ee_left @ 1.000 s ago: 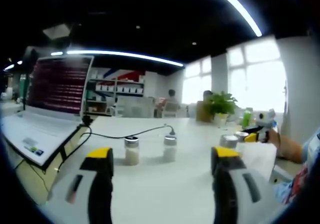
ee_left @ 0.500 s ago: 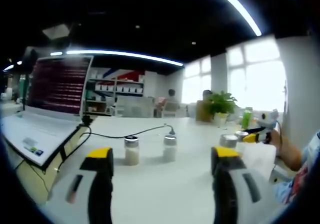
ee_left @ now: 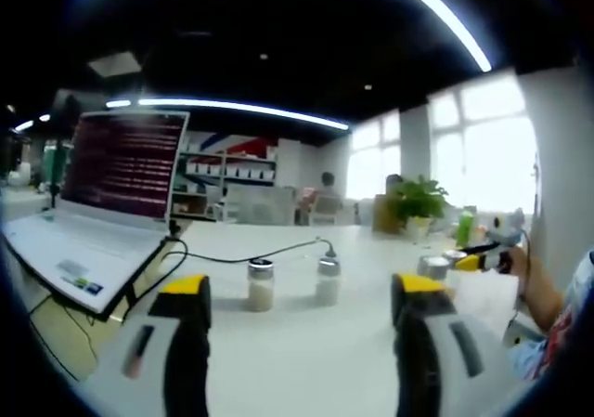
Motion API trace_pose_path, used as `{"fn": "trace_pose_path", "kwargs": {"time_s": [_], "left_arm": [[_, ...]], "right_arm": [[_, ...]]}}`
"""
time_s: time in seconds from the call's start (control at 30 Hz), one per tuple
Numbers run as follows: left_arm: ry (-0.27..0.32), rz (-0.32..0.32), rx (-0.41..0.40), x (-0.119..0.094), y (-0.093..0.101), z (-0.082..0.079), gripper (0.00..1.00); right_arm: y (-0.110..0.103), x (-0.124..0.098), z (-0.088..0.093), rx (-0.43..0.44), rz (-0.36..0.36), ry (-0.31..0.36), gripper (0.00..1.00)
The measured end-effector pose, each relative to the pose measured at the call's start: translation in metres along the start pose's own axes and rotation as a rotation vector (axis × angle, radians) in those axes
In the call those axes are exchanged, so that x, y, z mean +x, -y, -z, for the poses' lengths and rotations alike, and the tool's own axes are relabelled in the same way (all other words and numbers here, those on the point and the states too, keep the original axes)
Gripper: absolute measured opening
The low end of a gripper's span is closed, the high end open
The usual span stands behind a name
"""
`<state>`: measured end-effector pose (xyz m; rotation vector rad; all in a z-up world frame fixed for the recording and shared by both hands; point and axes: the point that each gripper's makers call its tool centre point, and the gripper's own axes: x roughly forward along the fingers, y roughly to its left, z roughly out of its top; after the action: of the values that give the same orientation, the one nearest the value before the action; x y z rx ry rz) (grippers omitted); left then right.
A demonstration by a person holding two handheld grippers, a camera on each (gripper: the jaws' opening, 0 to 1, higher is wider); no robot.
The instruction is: Rotate the seasoning bottle until the label or dispensing opening points toward the visible target arrow and the bottle remains upright within the marked orientation range
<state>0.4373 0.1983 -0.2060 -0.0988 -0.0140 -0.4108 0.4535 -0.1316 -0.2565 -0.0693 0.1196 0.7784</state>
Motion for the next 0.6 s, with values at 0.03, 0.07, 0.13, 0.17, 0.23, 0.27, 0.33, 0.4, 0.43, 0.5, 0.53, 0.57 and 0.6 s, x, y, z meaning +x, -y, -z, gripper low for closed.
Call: {"fn": "trace_pose_path", "kwargs": {"time_s": [0.03,0.07,0.13,0.17,0.23,0.27,0.33,0.4,0.43,0.5,0.53,0.57,0.6], "left_arm": [[0.0,-0.001,-0.001,-0.0002,-0.0007,0.0,0.84],[0.001,0.0,-0.003,-0.0003,-0.0012,0.0,0.84],[0.0,0.002,-0.009,-0.0001,-0.0011,0.0006,0.84],[0.0,0.003,-0.009,0.0,-0.0009,0.0008,0.84],[0.0,0.004,-0.01,0.0002,-0.0005,0.001,0.84],[0.001,0.003,-0.011,0.0002,-0.0007,0.001,0.84],[0.001,0.002,-0.013,0.0,-0.001,0.0011,0.84],[0.002,0.001,-0.013,-0.0002,-0.0012,0.0008,0.84],[0.003,0.001,-0.014,-0.0004,-0.0012,0.0004,0.84],[0.004,0.003,-0.012,-0.0004,-0.0007,0.0001,0.84],[0.003,0.003,-0.011,-0.0003,-0.0003,0.0003,0.84],[0.003,0.003,-0.011,-0.0002,-0.0001,0.0005,0.84],[0.003,0.004,-0.012,-0.0001,0.0001,0.0007,0.84]], "right_arm": [[0.0,-0.0001,0.0001,0.004,0.01,0.004,0.38],[-0.0001,0.0,0.0001,0.004,0.017,0.007,0.38],[0.0003,0.0003,0.0,0.006,0.036,0.012,0.38],[0.0003,0.0002,0.0,0.007,0.043,0.013,0.38],[0.0008,0.0004,-0.0001,0.008,0.056,0.017,0.38],[0.001,0.0003,-0.0002,0.008,0.062,0.019,0.38],[0.0017,0.0002,-0.0003,0.01,0.069,0.025,0.38],[0.0019,0.0002,-0.0003,0.014,0.075,0.031,0.38],[0.002,0.0003,-0.0002,0.018,0.078,0.034,0.38],[0.0012,0.0006,0.0,0.017,0.091,0.039,0.38],[0.0014,0.0007,0.0,0.018,0.097,0.042,0.38],[0.0014,0.0006,0.0,0.02,0.104,0.046,0.38],[0.0013,0.0009,0.0001,0.02,0.113,0.049,0.38]]}}
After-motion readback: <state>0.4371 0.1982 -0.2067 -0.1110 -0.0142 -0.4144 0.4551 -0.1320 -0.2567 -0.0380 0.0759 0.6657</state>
